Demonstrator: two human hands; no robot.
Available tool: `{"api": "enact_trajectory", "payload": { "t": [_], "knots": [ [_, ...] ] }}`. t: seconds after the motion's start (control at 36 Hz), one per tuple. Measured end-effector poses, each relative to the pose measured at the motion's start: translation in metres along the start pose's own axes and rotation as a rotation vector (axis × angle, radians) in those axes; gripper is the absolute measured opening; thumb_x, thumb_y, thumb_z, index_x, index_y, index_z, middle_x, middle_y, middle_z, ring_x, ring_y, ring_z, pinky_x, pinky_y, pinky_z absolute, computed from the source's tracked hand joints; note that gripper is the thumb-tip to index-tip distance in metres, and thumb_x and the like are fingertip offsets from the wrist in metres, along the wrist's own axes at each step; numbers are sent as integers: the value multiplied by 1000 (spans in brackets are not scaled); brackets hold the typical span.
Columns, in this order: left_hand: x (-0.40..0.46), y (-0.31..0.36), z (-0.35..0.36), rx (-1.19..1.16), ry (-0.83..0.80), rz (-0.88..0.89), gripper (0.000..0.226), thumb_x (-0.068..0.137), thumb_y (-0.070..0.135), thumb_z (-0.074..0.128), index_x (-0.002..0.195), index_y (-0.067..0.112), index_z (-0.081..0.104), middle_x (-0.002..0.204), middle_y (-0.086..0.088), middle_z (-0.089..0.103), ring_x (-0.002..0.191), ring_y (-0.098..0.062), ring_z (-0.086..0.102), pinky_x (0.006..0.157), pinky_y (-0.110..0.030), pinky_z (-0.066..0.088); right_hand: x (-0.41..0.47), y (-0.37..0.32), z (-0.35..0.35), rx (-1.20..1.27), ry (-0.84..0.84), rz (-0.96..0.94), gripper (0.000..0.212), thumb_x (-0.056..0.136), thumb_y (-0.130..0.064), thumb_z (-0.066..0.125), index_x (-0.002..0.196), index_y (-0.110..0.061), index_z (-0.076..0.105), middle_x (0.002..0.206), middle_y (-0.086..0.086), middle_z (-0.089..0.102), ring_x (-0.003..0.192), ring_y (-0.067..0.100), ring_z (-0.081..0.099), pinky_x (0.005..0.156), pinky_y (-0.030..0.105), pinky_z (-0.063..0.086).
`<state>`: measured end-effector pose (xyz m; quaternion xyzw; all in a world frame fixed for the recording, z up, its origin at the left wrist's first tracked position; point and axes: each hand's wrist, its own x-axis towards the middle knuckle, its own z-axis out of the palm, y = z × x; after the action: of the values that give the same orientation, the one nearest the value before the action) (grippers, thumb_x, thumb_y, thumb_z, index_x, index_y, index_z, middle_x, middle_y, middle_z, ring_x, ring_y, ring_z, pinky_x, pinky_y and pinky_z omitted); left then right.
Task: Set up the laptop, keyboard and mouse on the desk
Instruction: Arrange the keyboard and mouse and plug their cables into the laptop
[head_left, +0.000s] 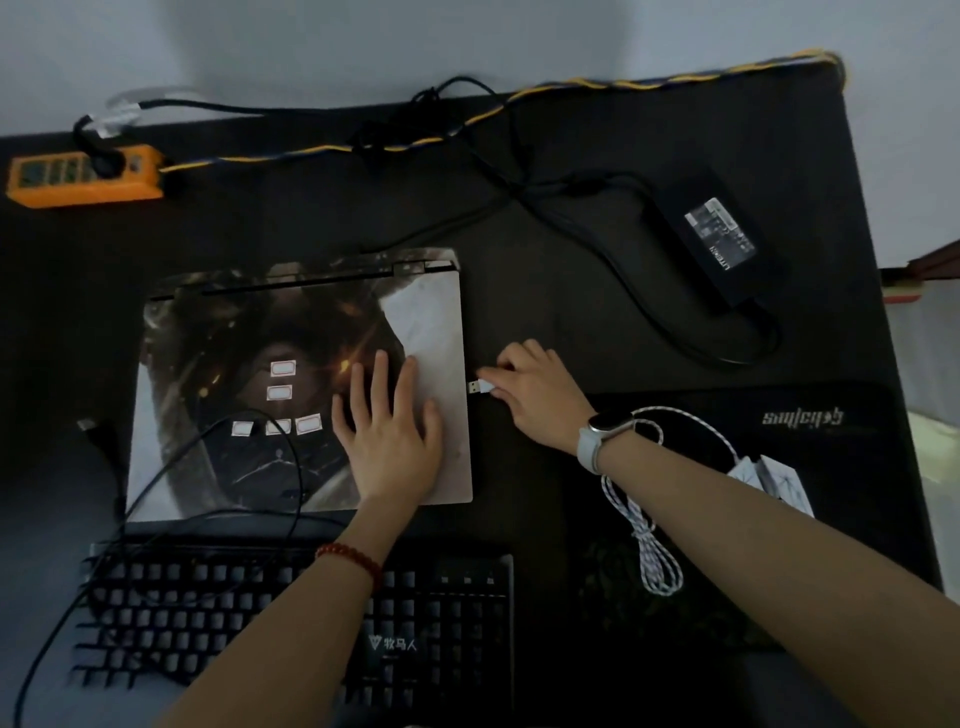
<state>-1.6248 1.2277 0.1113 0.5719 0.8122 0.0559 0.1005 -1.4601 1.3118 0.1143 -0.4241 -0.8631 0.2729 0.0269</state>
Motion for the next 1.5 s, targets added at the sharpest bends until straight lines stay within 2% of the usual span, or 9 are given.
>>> {"api": "enact_trajectory", "payload": {
  "t": [0.33,0.61,0.94,1.14,1.19,1.25,1.31,1.36,1.5],
  "knots": [
    [0,3,0,2,7,-7,54,86,40,32,137,23,36,149,-9,33,140,-33,21,110,-57,13,0,-3,5,51,11,34,38,95,-16,41,132,-11,46,115,13,51,109,29,40,89,37,30],
    [-1,4,0,8,-2,-9,54,87,41,29,138,23,35,150,-9,31,140,-33,20,111,-57,12,-6,-6,5,40,134,-3,25,89,-15,53,110,-5,63,108,16,55,102,32,47,82,38,34],
    [1,1,4,52,-31,19,54,88,42,30,139,23,31,149,-9,33,139,-34,22,109,-58,14,1,-11,5,24,140,-22,23,85,-11,58,105,-3,67,96,18,58,91,35,53,76,41,39],
    [0,1,-4,19,-94,6,55,90,44,28,141,25,27,153,-6,26,142,-31,14,112,-54,5,0,-22,2,-62,75,53,32,91,-20,47,121,-14,56,118,8,51,113,26,43,92,38,29],
    [0,-2,-10,-51,-124,27,53,92,39,37,142,26,27,154,-3,20,144,-26,7,113,-48,-2,-5,-30,0,-57,100,108,37,91,-20,45,128,-14,50,124,7,50,119,24,41,98,39,29],
    [-4,-4,-21,-181,-126,29,49,90,26,47,138,20,37,151,-4,28,143,-24,13,115,-45,2,-17,-41,-4,-6,193,149,36,89,-16,49,124,-10,53,121,9,53,118,27,46,98,42,34],
    [-21,-10,-39,-348,-57,-21,41,87,12,52,128,11,49,141,-11,43,134,-28,32,113,-49,23,-33,-59,-6,22,305,66,26,82,-9,58,108,-6,63,108,13,61,104,32,57,88,45,45],
    [-44,-19,-54,-408,49,-78,34,85,5,55,119,5,57,129,-15,52,122,-31,45,102,-51,38,-48,-76,-3,38,326,-59,23,77,-7,61,100,-5,66,99,14,64,93,34,62,79,46,50],
    [-111,-70,-70,-215,211,-249,29,82,6,59,111,9,61,122,-10,57,116,-31,48,97,-50,35,-79,-126,27,51,135,-313,29,78,-23,62,105,-13,66,102,10,64,93,30,62,84,43,48]
  ]
}}
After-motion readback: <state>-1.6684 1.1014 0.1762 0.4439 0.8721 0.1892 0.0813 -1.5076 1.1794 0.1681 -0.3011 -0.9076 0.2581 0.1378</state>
